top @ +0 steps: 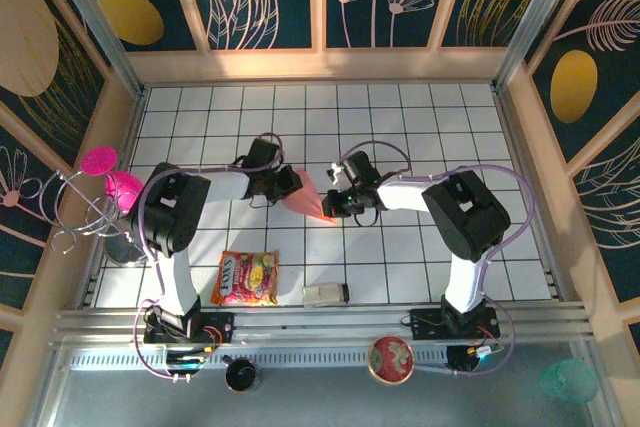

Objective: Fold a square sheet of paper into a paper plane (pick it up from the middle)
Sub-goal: Fourth fold the wing at the center of the table.

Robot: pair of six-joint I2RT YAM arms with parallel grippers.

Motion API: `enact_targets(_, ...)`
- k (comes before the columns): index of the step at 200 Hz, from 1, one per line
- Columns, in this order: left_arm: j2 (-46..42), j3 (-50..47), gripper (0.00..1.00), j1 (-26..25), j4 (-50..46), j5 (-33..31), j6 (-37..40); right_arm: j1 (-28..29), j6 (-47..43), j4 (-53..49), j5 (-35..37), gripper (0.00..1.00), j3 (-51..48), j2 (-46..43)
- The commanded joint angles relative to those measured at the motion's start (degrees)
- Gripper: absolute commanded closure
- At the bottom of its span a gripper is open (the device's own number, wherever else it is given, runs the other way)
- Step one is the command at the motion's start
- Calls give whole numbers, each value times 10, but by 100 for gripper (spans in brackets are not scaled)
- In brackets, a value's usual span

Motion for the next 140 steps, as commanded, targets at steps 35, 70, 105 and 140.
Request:
enact_targets(35, 28, 32, 87, 82, -46, -70, 69, 8, 12, -98, 72, 97, -38, 40)
enact_targets(70, 20, 54, 85, 98, -66, -80, 97, 7, 22, -80, 52, 97, -33, 29)
enact_targets(105, -43, 52, 80, 94, -49, -59, 78, 5, 39, -34, 7, 87, 3, -18)
enact_targets(140, -113, 6, 65, 62, -30, -64, 38, -6, 45, 29, 2, 71, 30, -84)
